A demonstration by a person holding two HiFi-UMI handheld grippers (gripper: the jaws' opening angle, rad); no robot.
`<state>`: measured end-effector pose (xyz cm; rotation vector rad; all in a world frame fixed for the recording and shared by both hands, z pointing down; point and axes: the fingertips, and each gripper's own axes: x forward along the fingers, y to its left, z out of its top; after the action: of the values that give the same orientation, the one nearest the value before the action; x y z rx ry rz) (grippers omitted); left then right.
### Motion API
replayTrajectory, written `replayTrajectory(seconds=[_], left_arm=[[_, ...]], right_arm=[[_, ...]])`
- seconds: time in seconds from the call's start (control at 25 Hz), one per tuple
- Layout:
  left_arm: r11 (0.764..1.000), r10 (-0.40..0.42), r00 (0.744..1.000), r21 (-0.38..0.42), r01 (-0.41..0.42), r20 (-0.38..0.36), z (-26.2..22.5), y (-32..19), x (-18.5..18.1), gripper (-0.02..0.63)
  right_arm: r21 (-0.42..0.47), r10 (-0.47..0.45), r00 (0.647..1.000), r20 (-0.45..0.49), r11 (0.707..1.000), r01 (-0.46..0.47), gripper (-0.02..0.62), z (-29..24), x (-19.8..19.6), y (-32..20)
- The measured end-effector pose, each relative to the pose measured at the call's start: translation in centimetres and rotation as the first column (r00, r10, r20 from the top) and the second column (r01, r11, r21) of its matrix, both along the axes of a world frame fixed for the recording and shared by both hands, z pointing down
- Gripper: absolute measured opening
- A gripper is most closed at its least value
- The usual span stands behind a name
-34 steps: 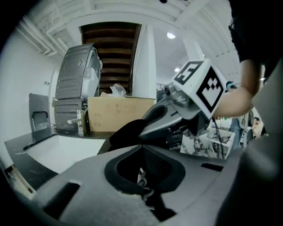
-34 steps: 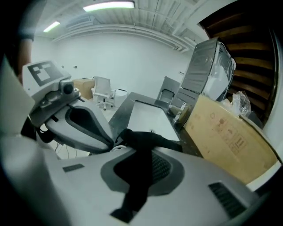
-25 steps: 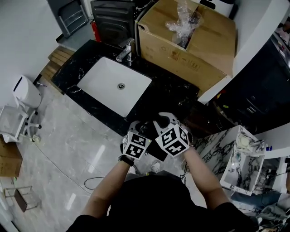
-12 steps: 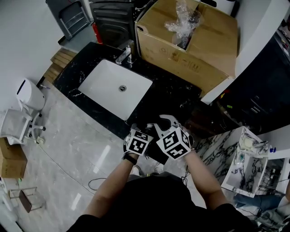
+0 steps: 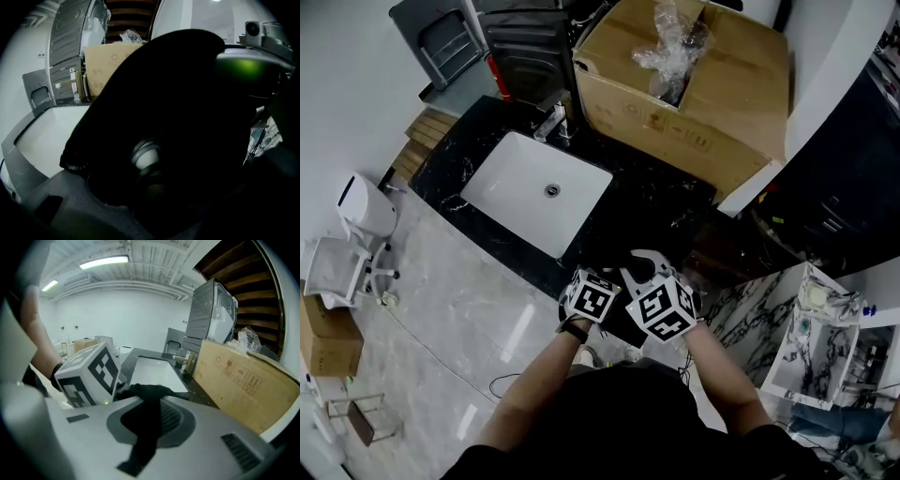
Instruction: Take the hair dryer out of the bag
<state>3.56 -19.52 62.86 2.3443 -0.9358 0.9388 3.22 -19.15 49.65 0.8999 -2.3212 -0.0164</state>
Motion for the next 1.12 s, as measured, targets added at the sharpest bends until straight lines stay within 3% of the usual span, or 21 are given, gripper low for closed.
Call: replayTrajectory(seconds=[0.16, 0.36, 0.84, 1.12], left_arm=[[0.999, 0.036, 0.998, -0.038, -0.034, 0.053, 0.8, 0.2, 0.3, 0.256], [0.998, 0.06, 0.996, -0.018, -0.059, 0.071, 1.0, -1.0, 0.8, 0.252], [0.999, -0.012, 0.997, 0.041, 0.015, -0.074, -0.8, -2.3, 0.1, 0.225], [0.999, -0.015, 0.99, 0.047, 0.021, -0.142, -2.1, -1.9, -0.3, 0.224]], right_arm=[[-0.009, 0.017, 1.0, 0.022, 1.0, -0.017, 0.029, 0.2, 0.5, 0.1], [-0.017, 0.051, 0.998, 0.042, 0.999, -0.05, 0.029, 0.5, 1.3, 0.0], [0.016, 0.079, 0.997, -0.021, 0.997, -0.078, 0.029, 1.6, 1.9, 1.3], [0.098, 0.119, 0.99, -0.07, 0.989, -0.112, 0.028, 1.0, 2.8, 0.0]])
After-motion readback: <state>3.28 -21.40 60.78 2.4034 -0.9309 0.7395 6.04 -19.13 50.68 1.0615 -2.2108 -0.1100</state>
